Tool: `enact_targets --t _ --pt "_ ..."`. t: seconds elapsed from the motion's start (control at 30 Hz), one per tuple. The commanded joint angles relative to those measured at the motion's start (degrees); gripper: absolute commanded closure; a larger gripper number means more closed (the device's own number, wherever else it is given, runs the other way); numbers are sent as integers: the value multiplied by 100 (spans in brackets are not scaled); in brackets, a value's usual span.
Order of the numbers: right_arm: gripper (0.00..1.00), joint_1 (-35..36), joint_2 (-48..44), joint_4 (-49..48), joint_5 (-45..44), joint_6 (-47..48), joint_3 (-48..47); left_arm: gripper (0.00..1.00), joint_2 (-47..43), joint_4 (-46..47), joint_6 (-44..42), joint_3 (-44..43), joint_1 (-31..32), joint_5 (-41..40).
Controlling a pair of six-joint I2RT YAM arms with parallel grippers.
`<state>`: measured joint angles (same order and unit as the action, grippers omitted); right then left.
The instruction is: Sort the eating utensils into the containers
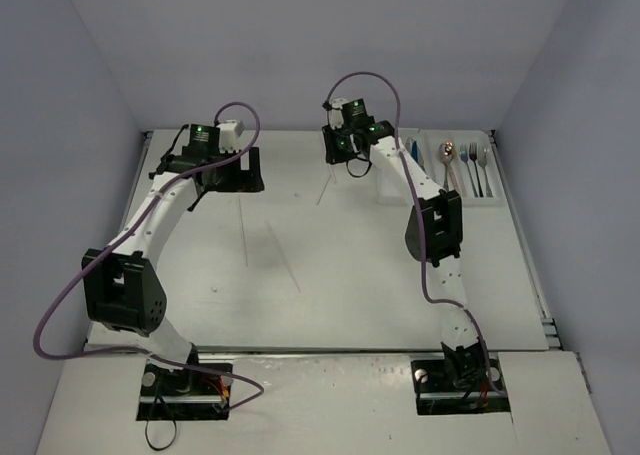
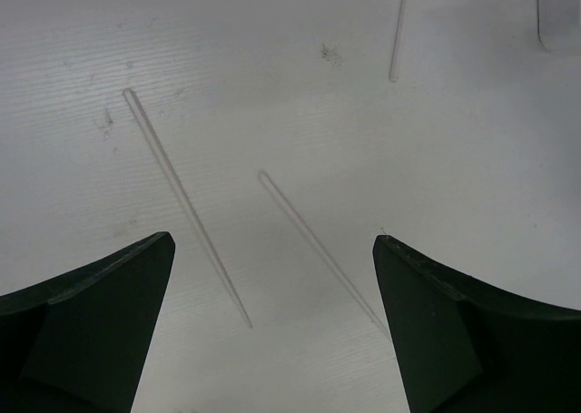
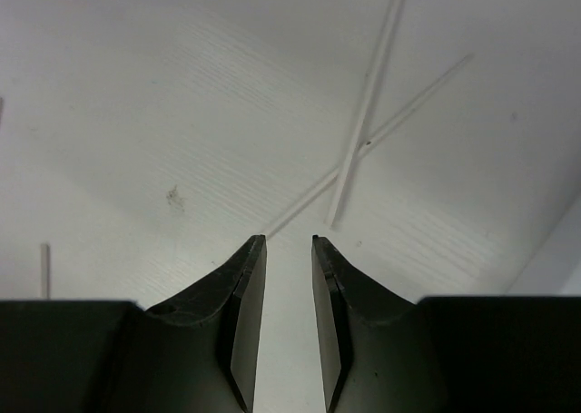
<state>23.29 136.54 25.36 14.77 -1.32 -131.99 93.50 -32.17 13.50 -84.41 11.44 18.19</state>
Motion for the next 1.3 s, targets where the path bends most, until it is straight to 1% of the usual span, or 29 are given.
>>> enact_targets --t 0.0,0.17,0.37,0.6,0.8,1.07,1.27 --pt "77 36 338 -152 -264 -79 -465 9 -500 122 -29 178 -236 125" --pt "78 99 515 -198 -449 -51 -455 9 -593 169 67 219 -375 164" --pt "78 114 468 -207 -531 37 -267 9 -483 173 113 151 -401 237" --pt "74 114 284 -198 -519 92 291 9 -429 167 127 100 -415 176" --pt "73 106 93 -198 -545 281 689 9 -447 167 153 109 -415 193" --pt "73 114 227 -198 -552 244 669 9 -466 167 171 135 -423 185" --pt "72 109 499 -189 -532 176 434 9 -442 171 176 144 -451 225"
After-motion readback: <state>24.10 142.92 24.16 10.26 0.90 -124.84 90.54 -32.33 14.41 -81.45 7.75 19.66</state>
